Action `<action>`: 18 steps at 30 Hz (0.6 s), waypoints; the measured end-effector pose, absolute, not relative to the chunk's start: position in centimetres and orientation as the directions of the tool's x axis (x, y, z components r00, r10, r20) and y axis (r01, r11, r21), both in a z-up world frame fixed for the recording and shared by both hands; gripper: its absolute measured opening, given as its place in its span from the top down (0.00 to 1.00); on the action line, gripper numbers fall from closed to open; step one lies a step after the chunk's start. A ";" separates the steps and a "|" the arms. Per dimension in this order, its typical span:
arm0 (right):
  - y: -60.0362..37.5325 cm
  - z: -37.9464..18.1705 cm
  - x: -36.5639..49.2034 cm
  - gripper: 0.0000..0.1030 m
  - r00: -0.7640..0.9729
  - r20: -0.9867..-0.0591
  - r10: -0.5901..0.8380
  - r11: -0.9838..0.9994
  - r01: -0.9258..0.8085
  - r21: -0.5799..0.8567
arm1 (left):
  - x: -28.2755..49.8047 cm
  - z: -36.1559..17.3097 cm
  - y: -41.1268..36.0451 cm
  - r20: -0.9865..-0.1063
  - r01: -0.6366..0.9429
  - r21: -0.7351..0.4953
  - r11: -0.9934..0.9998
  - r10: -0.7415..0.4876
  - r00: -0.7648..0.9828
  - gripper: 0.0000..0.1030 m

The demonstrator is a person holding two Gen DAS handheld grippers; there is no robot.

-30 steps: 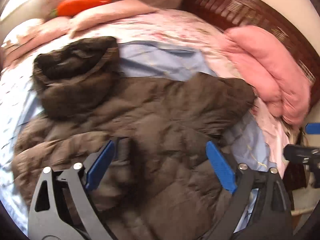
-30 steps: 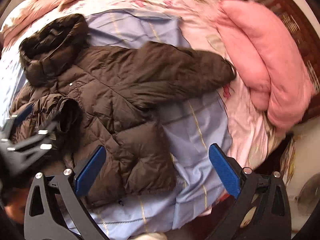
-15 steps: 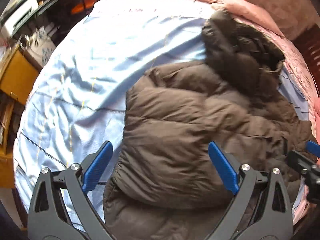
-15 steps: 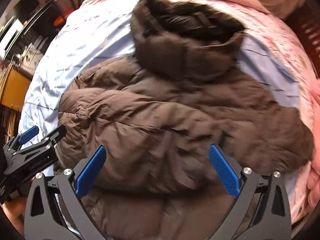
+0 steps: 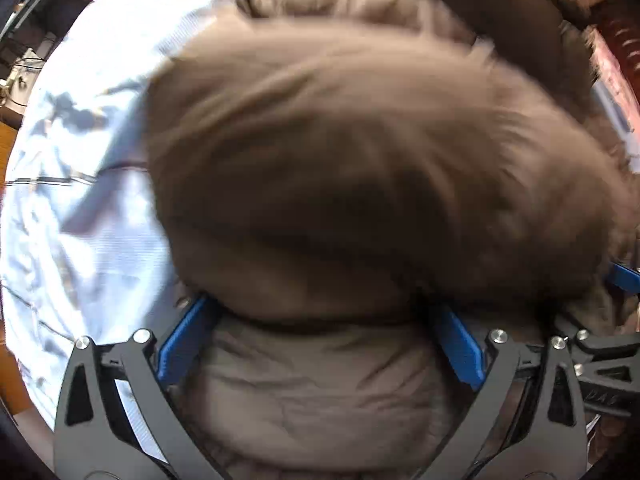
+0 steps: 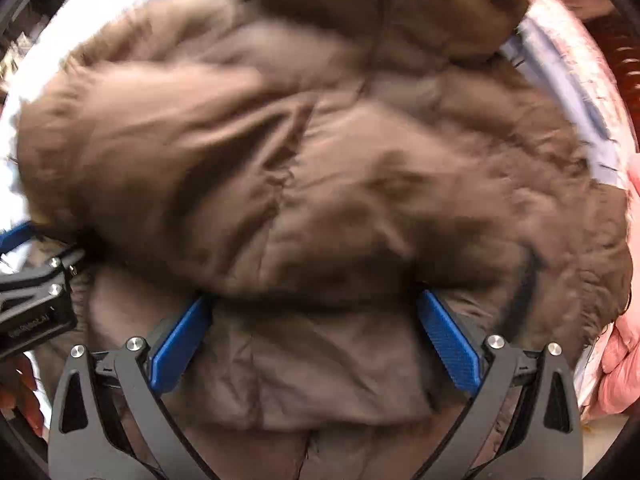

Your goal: Fold large clothes

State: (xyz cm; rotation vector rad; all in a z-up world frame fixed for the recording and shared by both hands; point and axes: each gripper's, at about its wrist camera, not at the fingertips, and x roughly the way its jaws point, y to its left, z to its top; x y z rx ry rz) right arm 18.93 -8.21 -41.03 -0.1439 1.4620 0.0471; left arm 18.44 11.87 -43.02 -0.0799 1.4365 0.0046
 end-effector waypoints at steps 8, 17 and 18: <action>-12.9 -44.3 20.0 0.01 0.018 -1.000 -0.021 0.999 0.037 -0.020 | 19.8 -38.9 9.5 -0.948 -0.001 -0.111 0.994 -0.105 0.299 0.02; -20.0 -35.3 18.5 0.01 0.214 -0.975 0.067 0.981 0.164 0.103 | 20.8 -35.3 6.0 -0.935 -0.018 -0.069 0.997 -0.058 0.350 0.02; -22.4 -33.6 18.0 0.01 0.250 -0.968 0.038 0.975 0.203 0.091 | 20.2 -33.8 4.9 -0.926 -0.007 -0.073 0.997 -0.065 0.373 0.02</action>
